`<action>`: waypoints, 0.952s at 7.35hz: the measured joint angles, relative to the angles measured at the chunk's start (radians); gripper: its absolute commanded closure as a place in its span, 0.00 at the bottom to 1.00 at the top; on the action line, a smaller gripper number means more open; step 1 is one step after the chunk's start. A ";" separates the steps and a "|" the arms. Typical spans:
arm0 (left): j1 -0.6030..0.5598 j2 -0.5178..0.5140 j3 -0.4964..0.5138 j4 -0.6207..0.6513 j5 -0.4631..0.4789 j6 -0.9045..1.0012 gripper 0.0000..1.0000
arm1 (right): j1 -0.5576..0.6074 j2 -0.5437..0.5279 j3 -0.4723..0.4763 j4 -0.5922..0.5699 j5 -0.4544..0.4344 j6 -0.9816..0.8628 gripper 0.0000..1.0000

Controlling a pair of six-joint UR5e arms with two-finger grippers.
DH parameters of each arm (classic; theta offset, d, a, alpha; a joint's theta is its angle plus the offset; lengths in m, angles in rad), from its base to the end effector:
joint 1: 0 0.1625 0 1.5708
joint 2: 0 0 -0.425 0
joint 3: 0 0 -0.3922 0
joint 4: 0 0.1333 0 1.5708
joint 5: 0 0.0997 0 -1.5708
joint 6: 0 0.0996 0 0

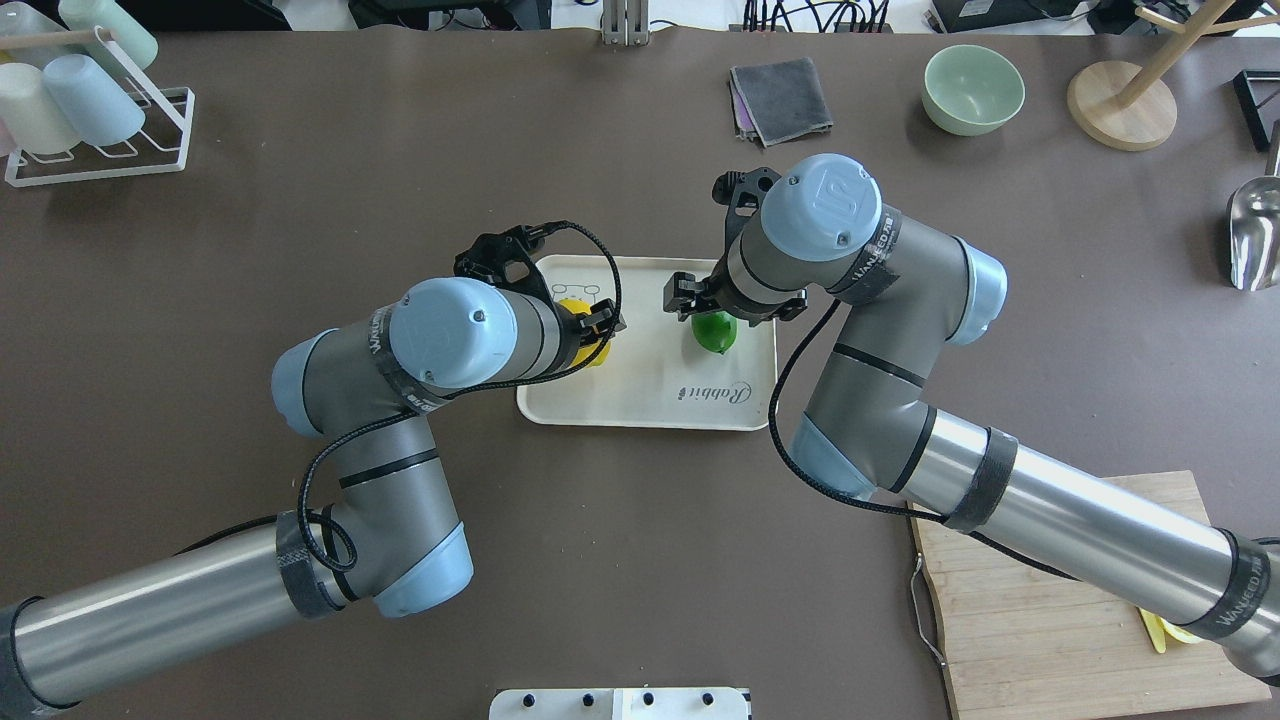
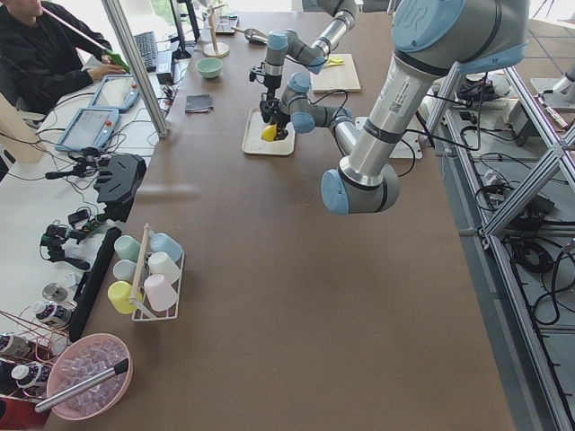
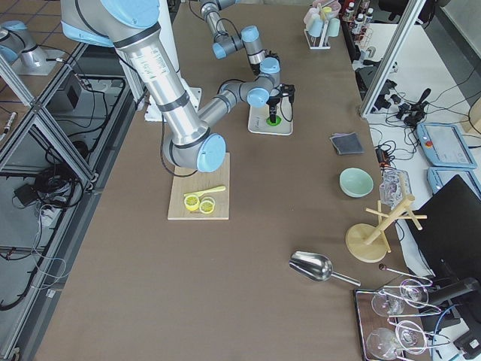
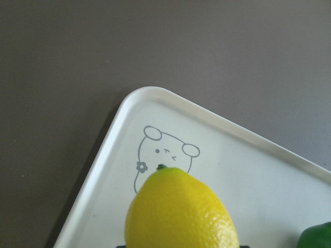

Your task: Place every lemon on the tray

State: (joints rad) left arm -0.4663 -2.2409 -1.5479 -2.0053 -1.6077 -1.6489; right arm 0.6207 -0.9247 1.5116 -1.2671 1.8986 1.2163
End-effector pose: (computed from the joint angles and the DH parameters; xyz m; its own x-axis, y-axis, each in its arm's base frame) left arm 0.5773 -0.4357 0.2179 0.3856 -0.2814 -0.8787 0.4516 0.8880 -0.0862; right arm -0.5256 -0.5002 0.2664 0.6003 0.0252 0.7994 -0.1478 0.9858 0.0800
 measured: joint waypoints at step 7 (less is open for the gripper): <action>-0.063 -0.029 -0.027 0.097 -0.075 0.063 0.02 | 0.331 -0.088 0.158 -0.090 0.314 -0.124 0.00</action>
State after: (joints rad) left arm -0.5291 -2.2697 -1.5753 -1.9082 -1.6832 -1.5857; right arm 0.9518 -1.0128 1.6698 -1.3573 2.2122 1.0927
